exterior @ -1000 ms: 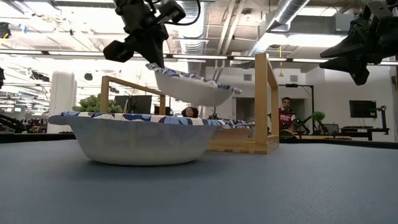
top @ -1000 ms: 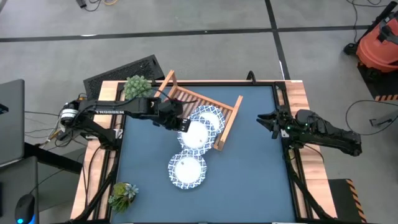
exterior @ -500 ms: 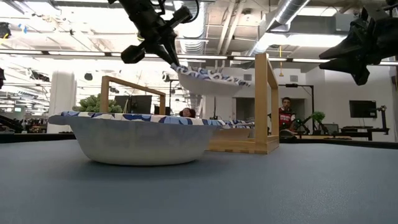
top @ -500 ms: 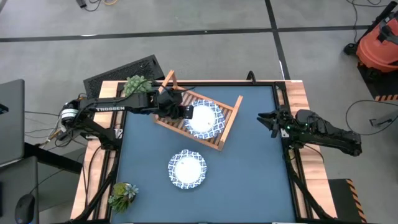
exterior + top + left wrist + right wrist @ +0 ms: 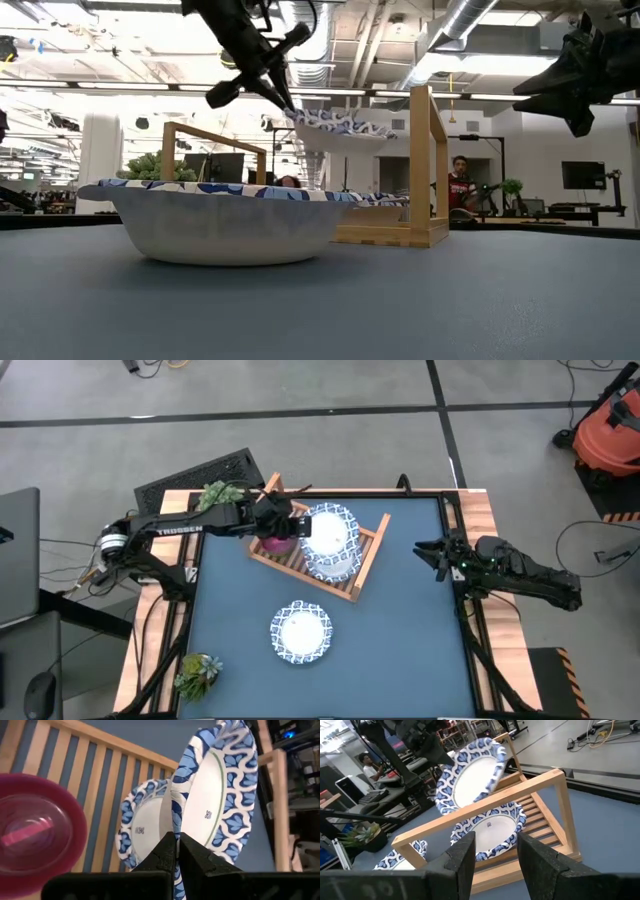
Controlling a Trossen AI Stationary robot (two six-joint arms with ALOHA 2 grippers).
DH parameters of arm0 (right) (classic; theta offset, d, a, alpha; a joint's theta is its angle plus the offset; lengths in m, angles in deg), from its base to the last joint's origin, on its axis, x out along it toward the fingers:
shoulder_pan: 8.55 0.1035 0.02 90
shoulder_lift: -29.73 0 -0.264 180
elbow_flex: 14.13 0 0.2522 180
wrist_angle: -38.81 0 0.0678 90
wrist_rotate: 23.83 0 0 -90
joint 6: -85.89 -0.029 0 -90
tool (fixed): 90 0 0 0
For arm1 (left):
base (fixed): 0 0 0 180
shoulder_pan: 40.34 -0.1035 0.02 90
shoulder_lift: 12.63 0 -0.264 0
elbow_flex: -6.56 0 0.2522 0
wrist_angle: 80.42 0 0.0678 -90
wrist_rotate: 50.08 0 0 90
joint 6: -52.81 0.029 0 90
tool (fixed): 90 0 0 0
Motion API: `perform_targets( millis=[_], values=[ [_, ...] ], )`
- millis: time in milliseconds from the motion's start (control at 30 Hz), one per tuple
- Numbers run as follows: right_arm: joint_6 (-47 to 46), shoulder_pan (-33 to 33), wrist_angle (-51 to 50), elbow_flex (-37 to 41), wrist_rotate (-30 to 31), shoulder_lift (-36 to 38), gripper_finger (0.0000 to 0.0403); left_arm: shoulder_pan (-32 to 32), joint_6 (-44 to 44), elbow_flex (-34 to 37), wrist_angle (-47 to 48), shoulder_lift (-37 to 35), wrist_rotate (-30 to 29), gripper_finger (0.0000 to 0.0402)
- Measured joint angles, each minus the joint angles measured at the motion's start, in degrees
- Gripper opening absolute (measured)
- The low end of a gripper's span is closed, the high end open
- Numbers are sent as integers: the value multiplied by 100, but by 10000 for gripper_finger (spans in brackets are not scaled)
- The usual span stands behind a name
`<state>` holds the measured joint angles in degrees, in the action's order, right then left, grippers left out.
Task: Place and stack bowls onto a shelf
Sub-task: Stack the large white bowl on top of the large white bowl on the shelf
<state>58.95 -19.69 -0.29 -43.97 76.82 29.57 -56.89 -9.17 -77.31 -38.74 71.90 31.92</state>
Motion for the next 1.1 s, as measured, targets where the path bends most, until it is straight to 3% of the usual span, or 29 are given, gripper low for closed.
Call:
perform_targets(
  millis=[367,567,1100],
  values=[
    [-39,-32,-17,0,41,0,171,-15,72,2,-336,748,525,0],
    [-44,-30,-13,0,55,0,171,-28,133,2,-321,754,473,0],
    [-153,-26,-88,0,151,2,171,-85,169,3,-525,1224,1027,0]
  ],
)
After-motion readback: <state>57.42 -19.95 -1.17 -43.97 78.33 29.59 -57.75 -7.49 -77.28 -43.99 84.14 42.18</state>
